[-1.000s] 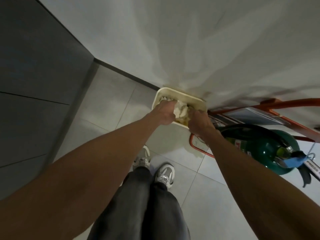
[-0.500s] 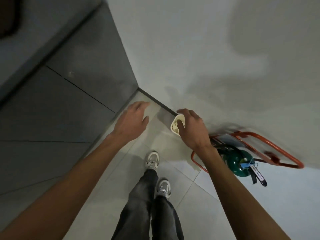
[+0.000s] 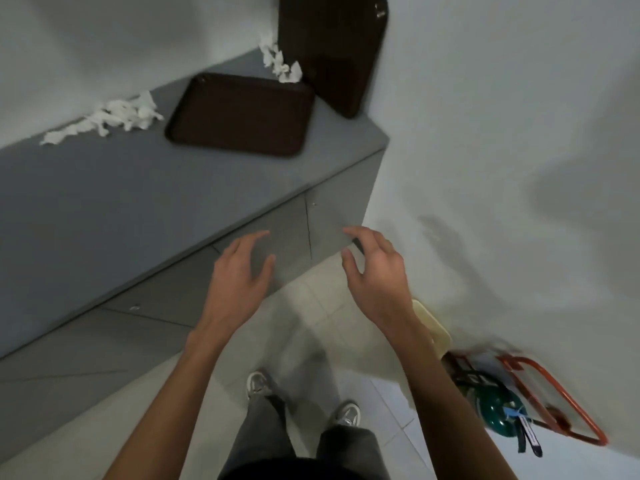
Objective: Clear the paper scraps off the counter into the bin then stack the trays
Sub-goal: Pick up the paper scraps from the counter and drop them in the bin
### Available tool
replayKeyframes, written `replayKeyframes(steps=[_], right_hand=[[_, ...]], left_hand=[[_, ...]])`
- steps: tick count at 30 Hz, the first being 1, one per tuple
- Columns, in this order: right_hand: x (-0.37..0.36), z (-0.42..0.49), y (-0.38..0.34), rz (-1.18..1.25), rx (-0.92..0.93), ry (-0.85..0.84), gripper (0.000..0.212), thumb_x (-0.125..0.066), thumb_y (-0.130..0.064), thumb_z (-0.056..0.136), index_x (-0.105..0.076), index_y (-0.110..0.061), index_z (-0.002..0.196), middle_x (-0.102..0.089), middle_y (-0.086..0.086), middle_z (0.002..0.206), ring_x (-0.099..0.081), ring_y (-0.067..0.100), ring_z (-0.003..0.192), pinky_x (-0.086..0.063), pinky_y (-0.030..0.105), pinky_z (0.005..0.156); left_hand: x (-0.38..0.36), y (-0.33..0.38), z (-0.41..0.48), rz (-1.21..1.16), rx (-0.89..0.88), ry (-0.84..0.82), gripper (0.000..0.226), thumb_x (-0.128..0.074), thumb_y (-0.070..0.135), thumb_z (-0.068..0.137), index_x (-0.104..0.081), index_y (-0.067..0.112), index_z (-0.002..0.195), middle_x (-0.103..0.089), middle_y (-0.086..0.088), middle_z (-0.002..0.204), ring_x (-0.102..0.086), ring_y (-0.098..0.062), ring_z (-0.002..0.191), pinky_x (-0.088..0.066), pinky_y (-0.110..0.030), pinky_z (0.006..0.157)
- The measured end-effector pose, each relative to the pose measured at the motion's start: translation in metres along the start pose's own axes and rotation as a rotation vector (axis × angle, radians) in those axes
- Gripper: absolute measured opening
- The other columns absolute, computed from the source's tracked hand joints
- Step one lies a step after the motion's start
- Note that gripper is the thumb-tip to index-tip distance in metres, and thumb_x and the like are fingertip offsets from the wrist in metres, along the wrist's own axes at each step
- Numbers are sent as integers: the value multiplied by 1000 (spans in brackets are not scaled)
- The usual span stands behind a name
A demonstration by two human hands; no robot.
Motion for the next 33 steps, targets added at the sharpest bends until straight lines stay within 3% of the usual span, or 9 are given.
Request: replayKeyframes(steps=[8, 11, 13, 21, 25, 29, 33], right_hand=[[-94, 29, -138, 31, 111, -111, 33, -58, -30, 106, -59, -30, 138, -62, -9, 138, -58, 12, 126, -39, 20, 102], [-139, 39, -172, 46, 141, -136, 31, -61, -25, 104, -63, -28, 135, -64, -6, 134, -60, 11, 124, -37, 14, 106], [-166, 47, -188, 51, 132, -176, 29, -62, -24, 103, -64, -26, 132, -65, -6, 134, -60, 11, 123, -35, 11, 105], [-252, 113, -227, 19, 215, -281, 26, -64, -25, 102, -66, -26, 128, -67, -8, 129, -64, 13, 118, -51, 30, 105], [-290, 171, -237, -2, 264, -318, 27, -65, -20, 100, -66, -29, 126, -68, -7, 127, -63, 12, 118, -49, 30, 107], [-333, 243, -248, -14, 281, -347, 29, -66, -17, 97, -64, -28, 123, -70, -1, 123, -64, 20, 116, -49, 32, 104], [-380, 324, -271, -101, 281, -414, 34, -65, -22, 97, -58, -29, 129, -65, 6, 125, -65, 31, 114, -53, 41, 98]], left_hand=[[127, -124, -32, -42, 190, 155, 29, -69, 21, 97, -66, 18, 126, -70, 4, 126, -67, -17, 113, -38, -14, 100], [157, -179, -39, -53, 239, 179, 29, -69, 21, 97, -66, 20, 126, -71, 6, 125, -68, -16, 114, -51, -33, 103], [173, -210, -40, -51, 278, 201, 26, -70, 21, 97, -68, 20, 123, -72, 7, 121, -69, -15, 111, -55, -38, 99], [208, -290, 0, -79, 402, 280, 17, -72, 17, 95, -74, 20, 112, -76, 7, 110, -71, -11, 98, -54, -26, 90], [213, -317, 55, -73, 414, 299, 18, -73, 10, 92, -74, 18, 109, -77, 4, 107, -72, -12, 97, -46, -15, 87], [213, -341, 114, -73, 428, 284, 23, -71, 8, 92, -73, 17, 112, -77, 1, 109, -73, -17, 100, -50, -22, 89], [214, -354, 159, -88, 422, 288, 24, -69, 11, 93, -71, 19, 116, -75, 6, 112, -71, -10, 102, -51, -22, 89]])
Point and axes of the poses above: each hand's wrist, its own z-axis towards the middle knuckle, its own x-axis out of the back of the hand, y = z × x, the point moved 1 cm from there along z, towards the middle knuckle
